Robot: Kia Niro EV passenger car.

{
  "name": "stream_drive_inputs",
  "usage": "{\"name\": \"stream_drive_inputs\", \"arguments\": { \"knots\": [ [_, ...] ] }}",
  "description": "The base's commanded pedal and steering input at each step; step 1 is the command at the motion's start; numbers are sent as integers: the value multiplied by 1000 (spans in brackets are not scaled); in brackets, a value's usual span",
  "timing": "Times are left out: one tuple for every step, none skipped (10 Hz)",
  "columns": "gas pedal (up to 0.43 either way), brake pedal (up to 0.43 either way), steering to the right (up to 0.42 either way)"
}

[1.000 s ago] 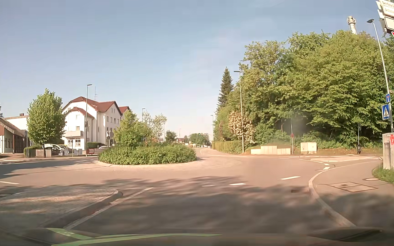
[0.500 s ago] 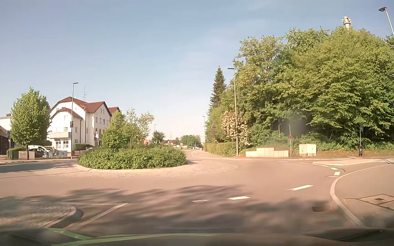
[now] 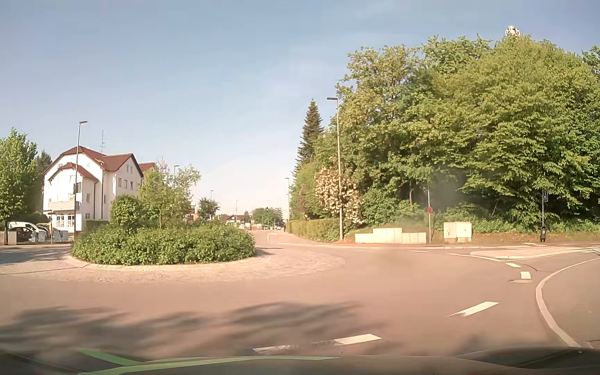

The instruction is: Follow the waypoints while adhering to traffic rules and regulations

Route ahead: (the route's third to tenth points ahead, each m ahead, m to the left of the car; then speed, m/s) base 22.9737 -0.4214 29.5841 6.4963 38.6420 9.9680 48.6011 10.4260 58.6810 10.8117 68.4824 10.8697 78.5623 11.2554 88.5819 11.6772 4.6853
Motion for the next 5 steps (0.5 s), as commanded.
{"name": "stream_drive_inputs", "arguments": {
  "knots": [
    [98, 0, 129],
    [98, 0, 133],
    [98, 0, 137],
    [110, 0, 144],
    [110, 0, 153]
  ]
}}
